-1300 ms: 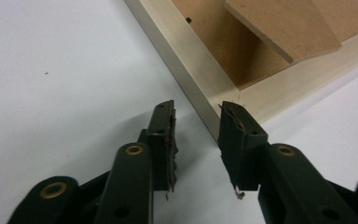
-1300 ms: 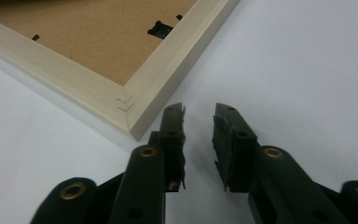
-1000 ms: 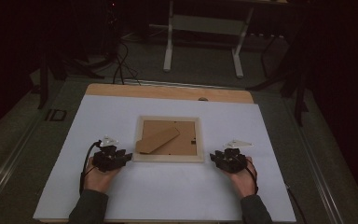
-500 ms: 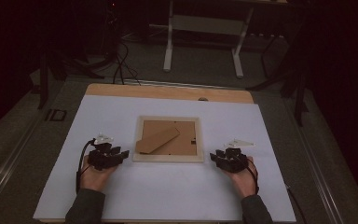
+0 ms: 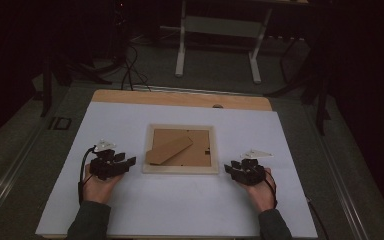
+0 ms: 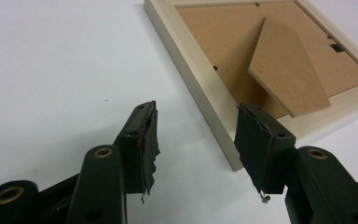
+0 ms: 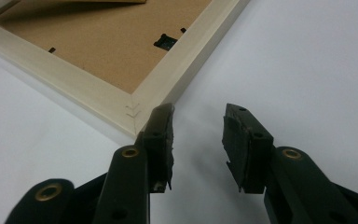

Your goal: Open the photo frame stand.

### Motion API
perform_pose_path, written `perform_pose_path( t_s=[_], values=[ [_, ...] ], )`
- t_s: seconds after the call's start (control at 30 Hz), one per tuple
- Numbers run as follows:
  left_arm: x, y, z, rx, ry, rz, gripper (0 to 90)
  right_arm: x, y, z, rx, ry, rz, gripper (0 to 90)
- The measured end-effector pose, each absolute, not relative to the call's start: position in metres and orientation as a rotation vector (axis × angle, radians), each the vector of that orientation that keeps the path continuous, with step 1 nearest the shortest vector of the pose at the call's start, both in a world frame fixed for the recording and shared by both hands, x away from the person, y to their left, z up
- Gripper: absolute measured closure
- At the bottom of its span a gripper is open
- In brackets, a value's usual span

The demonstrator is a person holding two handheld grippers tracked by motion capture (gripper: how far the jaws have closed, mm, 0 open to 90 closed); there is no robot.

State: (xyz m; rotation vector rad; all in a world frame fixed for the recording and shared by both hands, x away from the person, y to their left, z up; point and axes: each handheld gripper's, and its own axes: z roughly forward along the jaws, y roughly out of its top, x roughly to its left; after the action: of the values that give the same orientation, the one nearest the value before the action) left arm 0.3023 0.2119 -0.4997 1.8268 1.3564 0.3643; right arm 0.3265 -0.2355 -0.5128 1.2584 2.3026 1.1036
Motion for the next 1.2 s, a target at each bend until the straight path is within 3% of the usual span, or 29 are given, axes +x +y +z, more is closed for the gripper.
perform_pose_path(
  t_s=[1.2],
  values=[
    [0.318,0.178,-0.462,1.913,1.169,0.342,53.2,0.325,-0.241,-0.507,1.261,2.278,1.148,61.1]
  ],
)
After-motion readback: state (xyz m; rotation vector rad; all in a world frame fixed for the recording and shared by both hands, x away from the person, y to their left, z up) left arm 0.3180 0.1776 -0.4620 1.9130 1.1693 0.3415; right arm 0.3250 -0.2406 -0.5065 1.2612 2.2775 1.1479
